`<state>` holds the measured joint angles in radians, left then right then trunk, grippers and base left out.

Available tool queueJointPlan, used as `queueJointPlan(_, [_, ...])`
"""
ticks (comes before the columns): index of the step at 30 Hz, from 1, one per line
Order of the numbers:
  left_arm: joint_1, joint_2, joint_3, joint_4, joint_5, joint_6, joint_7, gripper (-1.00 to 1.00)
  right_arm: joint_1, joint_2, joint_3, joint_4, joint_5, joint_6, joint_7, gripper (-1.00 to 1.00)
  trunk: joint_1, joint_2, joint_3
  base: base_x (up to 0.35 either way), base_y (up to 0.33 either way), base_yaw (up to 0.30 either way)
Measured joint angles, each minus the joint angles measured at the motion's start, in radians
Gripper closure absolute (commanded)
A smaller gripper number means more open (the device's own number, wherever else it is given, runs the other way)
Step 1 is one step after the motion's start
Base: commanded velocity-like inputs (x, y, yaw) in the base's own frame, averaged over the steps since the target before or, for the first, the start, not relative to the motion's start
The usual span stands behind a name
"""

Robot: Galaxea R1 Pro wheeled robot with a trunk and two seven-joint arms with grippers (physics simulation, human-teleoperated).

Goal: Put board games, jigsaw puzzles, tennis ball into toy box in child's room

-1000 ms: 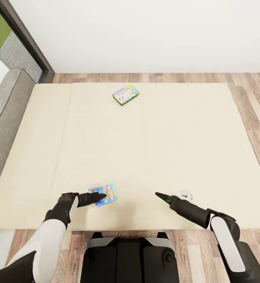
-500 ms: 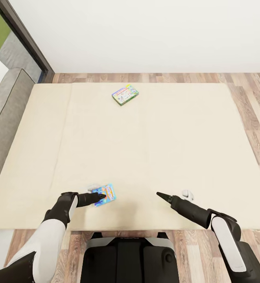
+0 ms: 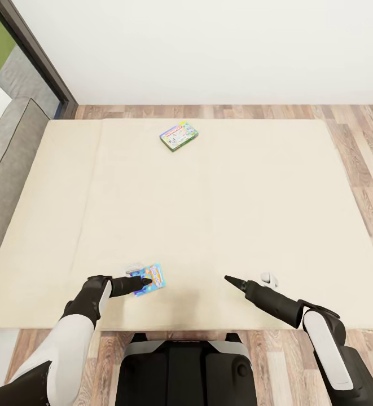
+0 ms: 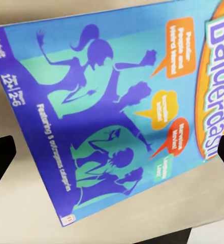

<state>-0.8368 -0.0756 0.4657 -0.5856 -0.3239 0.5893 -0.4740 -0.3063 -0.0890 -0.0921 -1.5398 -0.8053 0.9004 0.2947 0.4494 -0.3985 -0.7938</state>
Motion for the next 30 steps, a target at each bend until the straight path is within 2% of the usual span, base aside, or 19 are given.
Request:
queueJointPlan(18, [0.000, 0.000, 0.000, 0.000, 0.000, 0.000, 0.000, -1.00, 0.000, 0.000, 0.000, 0.000, 0.001, 0.000, -0.001, -1.00, 0.000, 0.000, 0.000, 0.000, -0.079, 0.000])
queueJointPlan(30, [0.000, 0.000, 0.000, 0.000, 0.000, -0.001, 0.001, -1.00, 0.000, 0.001, 0.001, 0.000, 0.001, 0.000, -0.002, -1.00, 0.000, 0.000, 0.000, 0.000, -0.161, 0.000])
